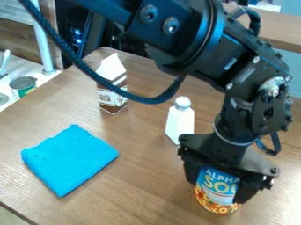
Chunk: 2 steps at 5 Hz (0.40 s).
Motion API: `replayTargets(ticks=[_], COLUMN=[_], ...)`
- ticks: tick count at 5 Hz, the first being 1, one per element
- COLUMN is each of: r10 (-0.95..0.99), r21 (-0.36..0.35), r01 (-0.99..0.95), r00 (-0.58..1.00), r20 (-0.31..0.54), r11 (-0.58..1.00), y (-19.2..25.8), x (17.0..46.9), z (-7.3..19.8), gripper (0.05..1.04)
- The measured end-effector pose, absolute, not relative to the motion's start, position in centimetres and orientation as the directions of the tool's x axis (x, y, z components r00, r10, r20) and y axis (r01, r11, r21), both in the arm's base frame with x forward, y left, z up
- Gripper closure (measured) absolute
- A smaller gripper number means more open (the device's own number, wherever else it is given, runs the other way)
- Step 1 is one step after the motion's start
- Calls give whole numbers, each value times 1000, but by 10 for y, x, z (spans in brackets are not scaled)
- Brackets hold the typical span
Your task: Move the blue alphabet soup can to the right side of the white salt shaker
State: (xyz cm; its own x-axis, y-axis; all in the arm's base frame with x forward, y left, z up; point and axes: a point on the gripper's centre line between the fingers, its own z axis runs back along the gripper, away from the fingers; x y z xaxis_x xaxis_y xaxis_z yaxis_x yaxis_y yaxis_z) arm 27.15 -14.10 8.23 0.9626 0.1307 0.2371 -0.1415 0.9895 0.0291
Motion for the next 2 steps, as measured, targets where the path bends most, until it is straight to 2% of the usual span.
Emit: replayTargets(ticks=[2], r10=[171], r21=[33], r01=[-185], r00=[955], r20=[243], r11=[982], y=[-136], x=[303], z=[85], gripper=[83])
